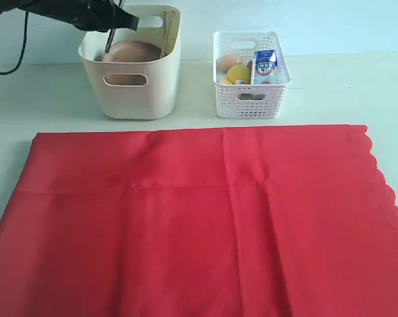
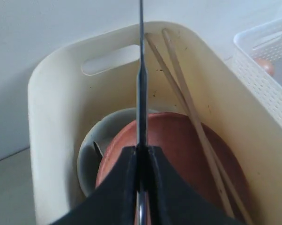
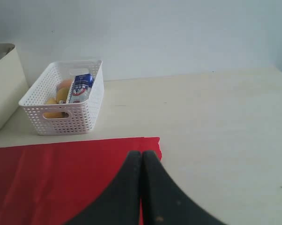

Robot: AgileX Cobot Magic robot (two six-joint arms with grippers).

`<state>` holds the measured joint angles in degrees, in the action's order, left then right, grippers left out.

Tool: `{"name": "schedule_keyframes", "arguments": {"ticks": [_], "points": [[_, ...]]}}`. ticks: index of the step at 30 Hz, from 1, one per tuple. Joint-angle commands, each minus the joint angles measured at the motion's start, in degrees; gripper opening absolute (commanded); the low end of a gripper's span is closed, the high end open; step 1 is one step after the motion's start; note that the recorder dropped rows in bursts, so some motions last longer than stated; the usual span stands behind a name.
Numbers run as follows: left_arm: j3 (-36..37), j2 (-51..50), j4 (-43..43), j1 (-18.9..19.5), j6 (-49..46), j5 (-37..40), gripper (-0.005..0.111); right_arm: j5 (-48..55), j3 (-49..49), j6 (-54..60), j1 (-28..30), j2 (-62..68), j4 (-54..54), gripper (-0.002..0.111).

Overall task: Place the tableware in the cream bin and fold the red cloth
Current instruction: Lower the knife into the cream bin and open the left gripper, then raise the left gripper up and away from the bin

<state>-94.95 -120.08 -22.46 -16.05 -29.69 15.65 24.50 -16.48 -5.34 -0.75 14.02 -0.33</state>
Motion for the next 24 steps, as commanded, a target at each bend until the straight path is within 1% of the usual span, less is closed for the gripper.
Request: {"name": "schedule_keyframes", "arguments": {"ticks": [1, 4, 6, 10, 12, 14, 16, 19, 21, 23, 24], "points": [[-1.8, -4.3, -0.9, 0.1, -0.1, -3.5, 0.000, -0.7, 0.0, 0.4, 0.2, 1.8, -0.1, 0.000], [-1.8, -5.5, -2.0, 0.1, 0.1, -3.3, 0.000, -0.7, 0.0, 0.4, 0.2, 2.2, -0.1, 0.000], [-1.8, -5.5, -2.6, 0.1, 0.1, -2.4, 0.003, -0.9, 0.0, 0.4, 0.2, 2.5, -0.1, 0.000], [-1.8, -5.3, -2.8, 0.1, 0.1, -0.3, 0.032, -1.0, 0.0, 0.4, 0.2, 3.1, -0.1, 0.000], [-1.8, -4.8, -2.8, 0.1, 0.1, 1.2, 0.044, -1.0, 0.0, 0.4, 0.2, 3.1, -0.1, 0.000], [-1.8, -3.9, -2.8, 0.1, 0.1, 3.1, 0.054, -1.1, 0.0, 0.4, 0.2, 3.1, -0.1, 0.000], [-1.8, -2.4, -2.8, 0.1, 0.1, 4.5, 0.057, -1.2, 0.0, 0.4, 0.2, 3.1, -0.1, 0.000], [-1.8, 0.7, -2.2, 0.1, 0.1, 6.0, 0.056, -1.6, 0.0, 0.4, 0.2, 3.1, -0.1, 0.000], [-1.8, 4.2, -1.8, 0.1, 0.1, 8.8, 0.055, -1.8, 0.0, 0.4, 0.2, 3.1, -0.1, 0.000], [-1.8, 7.5, -1.1, 0.1, 0.1, 13.0, 0.055, -1.8, 0.0, 0.4, 0.2, 3.1, -0.1, 0.000], [-1.8, 9.6, -0.9, 0.2, 0.1, 17.2, 0.055, -1.8, 0.0, 0.4, 0.2, 3.1, -0.1, 0.000]]}}
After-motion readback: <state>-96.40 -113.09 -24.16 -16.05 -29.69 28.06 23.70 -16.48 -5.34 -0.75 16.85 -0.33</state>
